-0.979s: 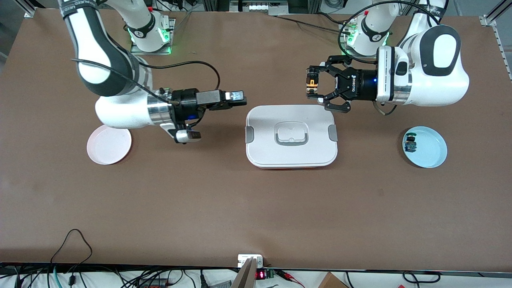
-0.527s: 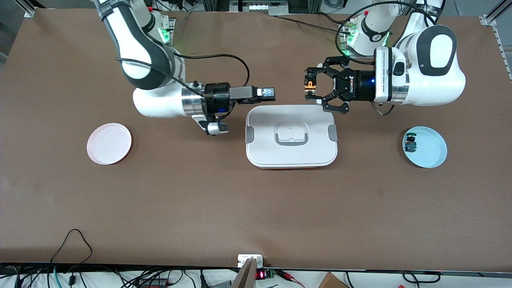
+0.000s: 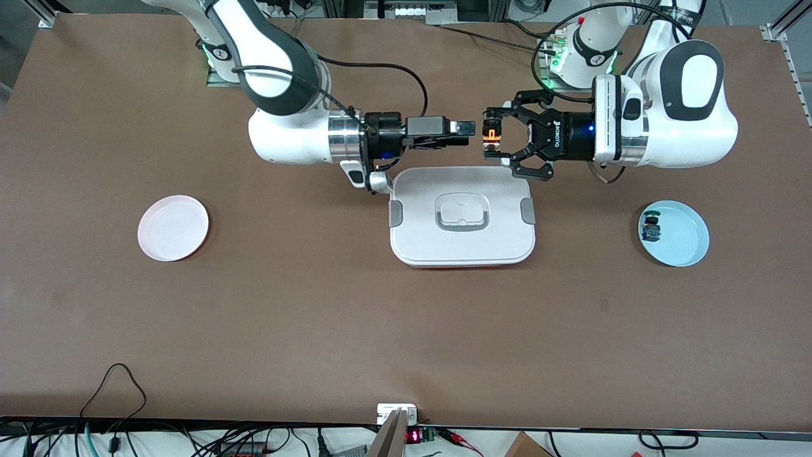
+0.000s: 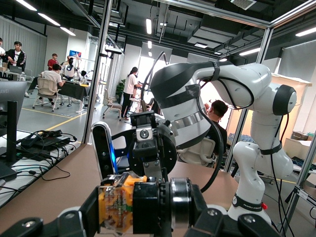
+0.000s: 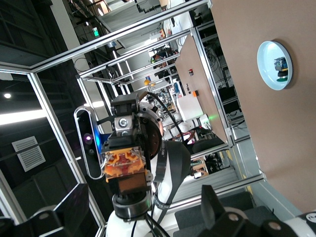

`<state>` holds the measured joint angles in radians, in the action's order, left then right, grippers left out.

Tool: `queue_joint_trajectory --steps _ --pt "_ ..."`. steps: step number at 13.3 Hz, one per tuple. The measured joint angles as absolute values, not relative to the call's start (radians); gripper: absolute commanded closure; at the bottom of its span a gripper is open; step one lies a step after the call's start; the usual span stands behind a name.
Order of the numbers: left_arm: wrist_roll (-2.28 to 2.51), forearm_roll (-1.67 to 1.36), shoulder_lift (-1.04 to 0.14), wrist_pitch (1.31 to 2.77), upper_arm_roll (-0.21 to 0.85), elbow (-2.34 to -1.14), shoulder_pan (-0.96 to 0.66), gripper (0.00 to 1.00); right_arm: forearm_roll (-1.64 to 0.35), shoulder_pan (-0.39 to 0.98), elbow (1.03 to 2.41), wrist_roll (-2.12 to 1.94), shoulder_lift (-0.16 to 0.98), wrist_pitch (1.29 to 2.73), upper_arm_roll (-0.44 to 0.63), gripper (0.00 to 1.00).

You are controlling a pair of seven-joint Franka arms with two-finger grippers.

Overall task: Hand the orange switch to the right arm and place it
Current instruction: 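Close the right gripper on the switch held by the left gripper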

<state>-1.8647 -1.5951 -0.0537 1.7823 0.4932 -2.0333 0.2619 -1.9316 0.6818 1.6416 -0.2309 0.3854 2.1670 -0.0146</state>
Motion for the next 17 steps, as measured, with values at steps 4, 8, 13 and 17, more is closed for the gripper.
queue_joint_trajectory --steps 4,8,13,17 --pt "-1.869 -1.595 -0.054 1.783 0.493 -2.033 0.262 0.97 -1.933 0.681 1.629 -0.233 0.385 2.189 -0.017 0.0" --pt "-1.875 -1.597 -0.054 1.785 0.493 -2.034 0.262 0.97 -1.961 0.68 1.616 -0.239 0.387 2.209 -0.016 0.0" --pt "-1.878 -1.684 -0.054 1.888 0.556 -2.037 0.251 0.98 -1.97 0.683 1.605 -0.298 0.4 2.239 -0.017 0.0" --pt "-1.927 -1.689 -0.057 1.898 0.563 -2.043 0.254 0.99 -1.975 0.686 1.58 -0.304 0.411 2.254 -0.019 0.01"
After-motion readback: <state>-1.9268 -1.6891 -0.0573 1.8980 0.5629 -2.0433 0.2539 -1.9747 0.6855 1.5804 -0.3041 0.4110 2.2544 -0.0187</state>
